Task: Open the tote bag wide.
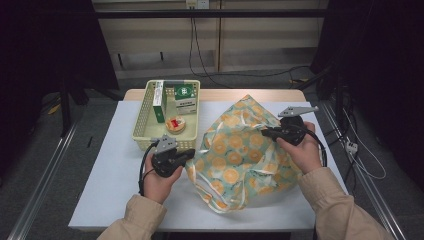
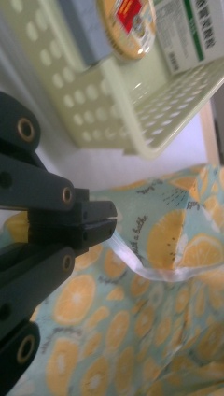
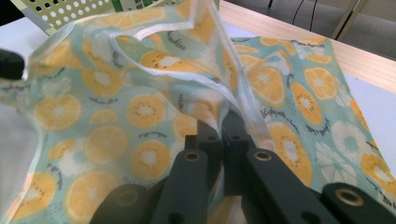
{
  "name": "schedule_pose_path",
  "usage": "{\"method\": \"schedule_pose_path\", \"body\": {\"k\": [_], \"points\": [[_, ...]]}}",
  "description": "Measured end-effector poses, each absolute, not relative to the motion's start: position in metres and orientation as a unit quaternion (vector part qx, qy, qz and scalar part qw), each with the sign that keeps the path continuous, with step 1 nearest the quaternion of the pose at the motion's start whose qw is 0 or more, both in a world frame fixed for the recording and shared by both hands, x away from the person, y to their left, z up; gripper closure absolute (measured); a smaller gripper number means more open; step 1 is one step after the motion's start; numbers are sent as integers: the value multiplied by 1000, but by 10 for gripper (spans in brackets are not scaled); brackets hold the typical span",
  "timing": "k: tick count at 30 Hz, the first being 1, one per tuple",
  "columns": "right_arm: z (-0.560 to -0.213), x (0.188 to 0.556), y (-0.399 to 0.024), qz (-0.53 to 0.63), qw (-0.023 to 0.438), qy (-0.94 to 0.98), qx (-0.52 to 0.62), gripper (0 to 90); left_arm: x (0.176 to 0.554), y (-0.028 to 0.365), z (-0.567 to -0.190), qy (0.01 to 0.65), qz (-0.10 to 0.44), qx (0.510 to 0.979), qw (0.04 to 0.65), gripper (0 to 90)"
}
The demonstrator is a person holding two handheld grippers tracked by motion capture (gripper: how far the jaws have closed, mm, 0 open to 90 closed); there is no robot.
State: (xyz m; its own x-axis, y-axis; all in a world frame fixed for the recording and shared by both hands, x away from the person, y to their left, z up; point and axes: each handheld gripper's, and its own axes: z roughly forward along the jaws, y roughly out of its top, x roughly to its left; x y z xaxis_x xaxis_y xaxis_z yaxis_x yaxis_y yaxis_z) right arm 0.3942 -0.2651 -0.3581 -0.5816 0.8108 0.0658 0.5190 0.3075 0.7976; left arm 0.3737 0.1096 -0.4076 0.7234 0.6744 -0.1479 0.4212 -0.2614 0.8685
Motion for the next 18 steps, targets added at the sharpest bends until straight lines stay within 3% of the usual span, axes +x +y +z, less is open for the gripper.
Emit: {"method": "schedule_pose_path", "body": {"k": [18], "points": [[-362, 390, -265, 396, 165, 795, 428, 891, 399, 97, -399, 369, 119, 768, 511, 897]]}}
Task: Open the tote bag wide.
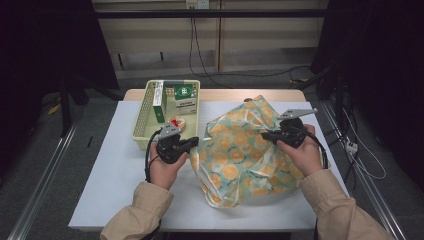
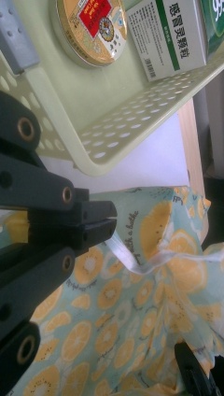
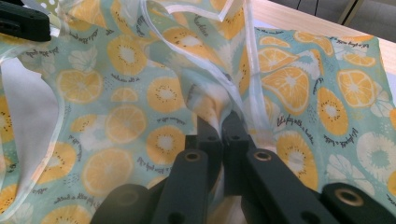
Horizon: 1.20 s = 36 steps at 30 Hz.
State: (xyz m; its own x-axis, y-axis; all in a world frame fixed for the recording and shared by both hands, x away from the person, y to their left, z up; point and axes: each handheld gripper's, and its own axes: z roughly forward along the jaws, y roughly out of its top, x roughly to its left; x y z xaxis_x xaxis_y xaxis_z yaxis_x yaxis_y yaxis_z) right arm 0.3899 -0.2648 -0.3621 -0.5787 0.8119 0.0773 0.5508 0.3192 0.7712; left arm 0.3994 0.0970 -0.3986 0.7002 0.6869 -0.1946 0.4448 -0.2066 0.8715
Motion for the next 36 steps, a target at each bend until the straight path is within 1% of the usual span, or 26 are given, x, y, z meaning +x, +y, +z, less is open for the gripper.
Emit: {"method": "schedule_pose_path", "body": {"k": [2, 5, 7, 9, 11, 13, 16, 18, 20, 22, 25, 28, 30, 36], "points": [[-364, 391, -264, 398, 164, 794, 431, 891, 400, 98, -399, 370, 119, 766, 513, 857], [-366, 394, -263, 396, 164, 792, 435, 891, 399, 100, -399, 380, 116, 757, 518, 768], [-367, 395, -262, 396, 161, 791, 438, 892, 398, 102, -397, 381, 119, 760, 513, 630], [-367, 397, -261, 394, 160, 792, 439, 892, 397, 104, -395, 377, 114, 760, 517, 585], [-368, 399, -260, 393, 158, 791, 441, 892, 396, 106, -391, 381, 109, 760, 515, 441], [-369, 399, -259, 392, 156, 791, 443, 892, 397, 108, -387, 379, 103, 758, 522, 376], [-370, 400, -258, 391, 155, 792, 443, 893, 402, 111, -380, 367, 95, 762, 526, 243], [-370, 401, -257, 391, 156, 792, 442, 893, 407, 114, -376, 363, 98, 761, 529, 228], [-370, 401, -258, 392, 155, 791, 443, 893, 413, 118, -373, 360, 99, 763, 528, 178], [-369, 401, -259, 392, 154, 789, 447, 893, 419, 122, -371, 351, 94, 767, 529, 152], [-369, 402, -260, 392, 155, 788, 448, 893, 428, 129, -368, 351, 95, 765, 531, 129], [-369, 402, -261, 392, 156, 787, 449, 893, 437, 135, -365, 352, 92, 763, 535, 124], [-369, 402, -261, 392, 156, 787, 449, 893, 444, 138, -363, 351, 88, 764, 535, 101], [-370, 402, -259, 390, 155, 790, 447, 893, 466, 142, -356, 334, 90, 773, 532, 66]]}}
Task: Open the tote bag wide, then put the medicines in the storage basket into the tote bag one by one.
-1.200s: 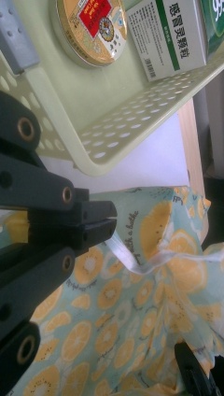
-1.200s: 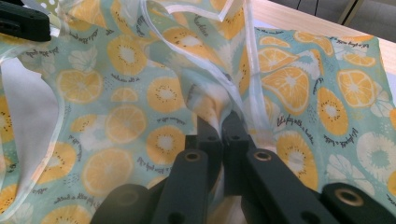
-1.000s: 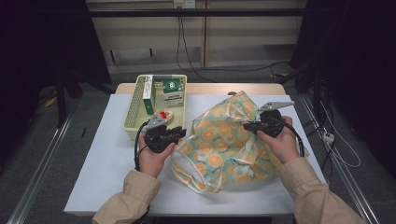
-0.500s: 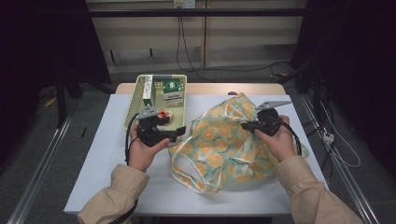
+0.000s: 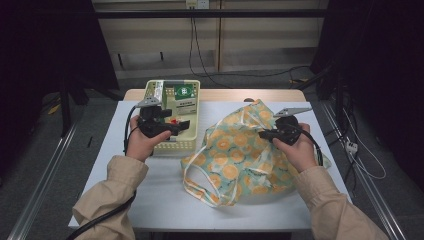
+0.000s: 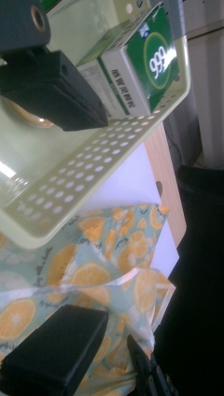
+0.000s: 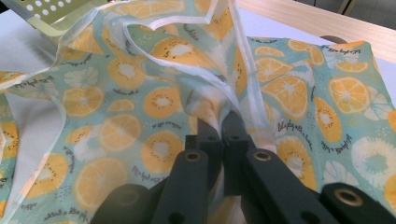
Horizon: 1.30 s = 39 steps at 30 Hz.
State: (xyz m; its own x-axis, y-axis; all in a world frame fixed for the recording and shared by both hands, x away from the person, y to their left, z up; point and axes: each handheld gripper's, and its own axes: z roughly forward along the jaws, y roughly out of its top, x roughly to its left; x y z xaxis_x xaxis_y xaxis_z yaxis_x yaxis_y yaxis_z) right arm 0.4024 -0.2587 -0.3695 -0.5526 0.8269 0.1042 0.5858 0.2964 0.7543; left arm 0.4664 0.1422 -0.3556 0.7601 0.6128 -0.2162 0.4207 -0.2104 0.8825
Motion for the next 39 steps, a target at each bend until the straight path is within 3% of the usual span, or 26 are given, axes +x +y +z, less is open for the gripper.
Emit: {"method": "schedule_pose_path", "body": {"k": [10, 32, 35, 39], "points": [[-368, 405, -257, 394, 156, 788, 447, 893, 497, 140, -350, 318, 98, 780, 529, 57], [-370, 406, -254, 391, 152, 791, 445, 893, 562, 127, -399, 308, 126, 858, 391, 81], [-370, 406, -254, 391, 152, 791, 446, 893, 566, 127, -414, 319, 110, 859, 386, 85], [-370, 406, -253, 389, 150, 792, 446, 893, 565, 124, -419, 278, 119, 868, 393, 127]]}}
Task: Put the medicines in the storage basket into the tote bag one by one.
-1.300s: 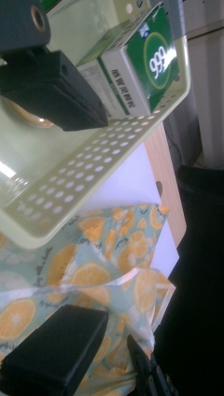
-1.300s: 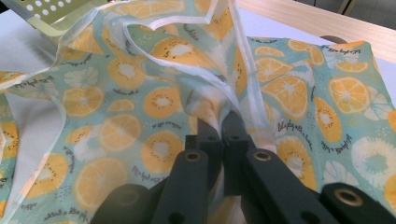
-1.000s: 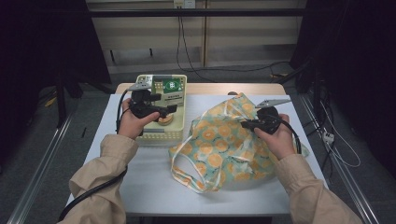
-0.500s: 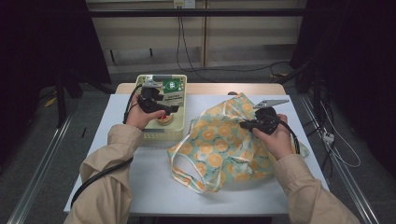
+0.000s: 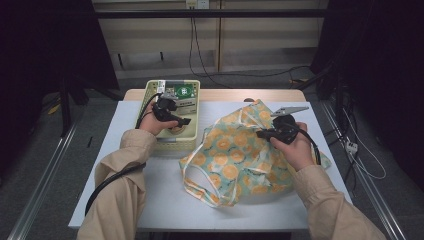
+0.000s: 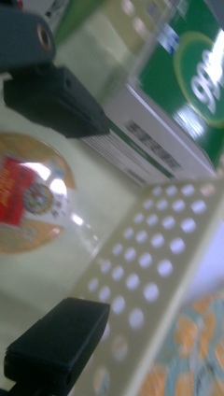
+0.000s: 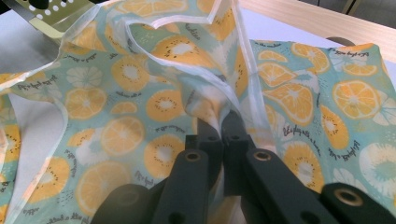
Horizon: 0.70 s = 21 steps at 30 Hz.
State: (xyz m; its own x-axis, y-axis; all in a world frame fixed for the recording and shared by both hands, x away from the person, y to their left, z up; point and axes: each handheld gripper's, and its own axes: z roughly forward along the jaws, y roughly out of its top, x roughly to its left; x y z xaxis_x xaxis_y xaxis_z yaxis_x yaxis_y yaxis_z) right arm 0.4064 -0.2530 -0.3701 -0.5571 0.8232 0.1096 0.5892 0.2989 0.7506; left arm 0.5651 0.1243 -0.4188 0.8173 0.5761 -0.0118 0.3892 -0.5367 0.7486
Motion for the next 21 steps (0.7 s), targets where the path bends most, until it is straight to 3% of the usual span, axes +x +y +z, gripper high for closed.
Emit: {"method": "schedule_pose_path", "body": {"k": [6, 11, 15, 21], "points": [[-370, 406, -249, 390, 151, 794, 441, 893, 563, 125, -420, 298, 106, 858, 405, 102], [-368, 405, -250, 390, 151, 795, 440, 893, 563, 128, -419, 312, 126, 856, 392, 104], [-369, 406, -252, 391, 150, 794, 441, 893, 560, 120, -415, 298, 100, 852, 419, 103], [-371, 406, -253, 389, 148, 796, 440, 893, 565, 113, -424, 306, 90, 857, 405, 97]]}}
